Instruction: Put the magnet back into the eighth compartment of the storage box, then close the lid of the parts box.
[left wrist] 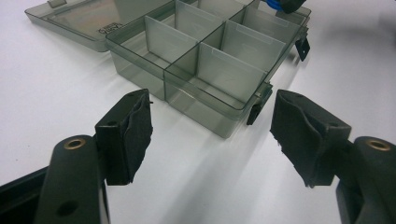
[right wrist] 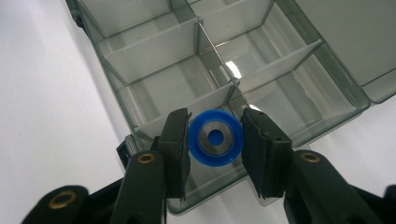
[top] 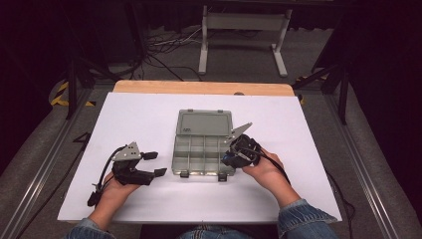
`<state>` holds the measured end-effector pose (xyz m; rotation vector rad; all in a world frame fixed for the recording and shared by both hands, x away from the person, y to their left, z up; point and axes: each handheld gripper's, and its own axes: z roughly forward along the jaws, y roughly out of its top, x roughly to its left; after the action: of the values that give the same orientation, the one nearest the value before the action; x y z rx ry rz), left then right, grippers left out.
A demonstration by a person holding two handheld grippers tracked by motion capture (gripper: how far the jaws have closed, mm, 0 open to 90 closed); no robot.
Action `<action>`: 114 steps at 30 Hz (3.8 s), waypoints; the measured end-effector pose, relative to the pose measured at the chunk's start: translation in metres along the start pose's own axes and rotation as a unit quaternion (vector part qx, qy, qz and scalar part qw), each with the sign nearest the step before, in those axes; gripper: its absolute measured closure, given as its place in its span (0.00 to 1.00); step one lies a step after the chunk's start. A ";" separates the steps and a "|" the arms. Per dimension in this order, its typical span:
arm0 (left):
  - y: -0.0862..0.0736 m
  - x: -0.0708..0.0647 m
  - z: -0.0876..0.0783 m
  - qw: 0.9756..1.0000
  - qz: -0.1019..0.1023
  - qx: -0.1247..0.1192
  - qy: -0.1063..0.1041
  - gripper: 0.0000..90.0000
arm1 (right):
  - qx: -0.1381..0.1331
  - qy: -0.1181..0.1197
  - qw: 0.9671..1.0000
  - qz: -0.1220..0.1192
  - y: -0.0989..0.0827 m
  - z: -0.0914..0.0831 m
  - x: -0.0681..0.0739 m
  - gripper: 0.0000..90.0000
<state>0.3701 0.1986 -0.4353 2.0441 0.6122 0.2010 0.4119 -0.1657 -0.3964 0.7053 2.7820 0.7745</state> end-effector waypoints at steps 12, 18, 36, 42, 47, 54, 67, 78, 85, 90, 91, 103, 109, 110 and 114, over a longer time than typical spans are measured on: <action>0.000 0.000 0.000 1.000 -0.002 -0.001 0.000 0.33 | 0.012 0.006 1.000 0.000 -0.001 0.008 0.000 0.69; 0.000 0.000 0.000 1.000 -0.002 -0.001 0.000 0.33 | 0.021 0.004 1.000 -0.002 0.000 0.013 0.001 0.69; 0.000 0.000 0.000 1.000 -0.001 -0.002 0.000 0.33 | 0.040 0.001 0.999 -0.007 0.001 0.021 0.002 0.69; 0.000 0.000 0.000 1.000 0.000 -0.001 -0.001 0.33 | 0.048 -0.001 0.999 -0.011 0.001 0.022 0.004 0.69; 0.000 0.000 0.000 1.000 0.000 -0.001 0.001 0.33 | 0.046 -0.003 0.999 -0.015 0.001 0.022 0.005 0.65; 0.001 0.002 0.000 1.000 -0.006 -0.003 0.003 0.35 | 0.030 -0.009 0.999 -0.011 0.000 0.012 0.005 0.67; 0.007 0.013 -0.012 1.000 -0.011 -0.024 0.015 0.69 | -0.045 -0.013 0.999 0.002 -0.010 -0.022 0.000 0.98; 0.015 0.014 -0.014 0.999 -0.004 -0.004 0.049 0.99 | -0.064 -0.011 0.998 0.013 -0.013 -0.028 -0.007 1.00; 0.030 0.024 -0.014 0.998 -0.011 0.014 0.053 1.00 | -0.068 -0.008 0.997 0.031 -0.013 -0.029 -0.021 1.00; 0.042 0.029 -0.012 0.998 -0.021 0.028 0.054 1.00 | -0.070 -0.014 0.997 0.038 -0.007 -0.032 -0.030 1.00; 0.044 0.031 -0.011 0.998 -0.020 0.031 0.056 1.00 | -0.070 -0.017 0.997 0.042 -0.004 -0.032 -0.034 1.00; 0.061 0.055 0.007 0.995 -0.041 0.052 0.077 1.00 | -0.072 -0.026 0.996 0.052 0.007 -0.032 -0.057 1.00; 0.072 0.066 0.019 0.994 -0.054 0.063 0.072 0.99 | -0.068 -0.031 0.996 0.057 0.011 -0.030 -0.067 1.00; 0.073 0.068 0.021 0.994 -0.058 0.064 0.074 1.00 | -0.067 -0.032 0.996 0.058 0.013 -0.030 -0.070 1.00; 0.079 0.075 0.026 0.992 -0.060 0.073 0.081 1.00 | -0.067 -0.031 0.995 0.062 0.016 -0.027 -0.077 1.00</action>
<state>0.4711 0.1838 -0.3902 2.1373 0.8710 0.2585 0.4784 -0.2028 -0.3625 0.8658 2.6225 0.9371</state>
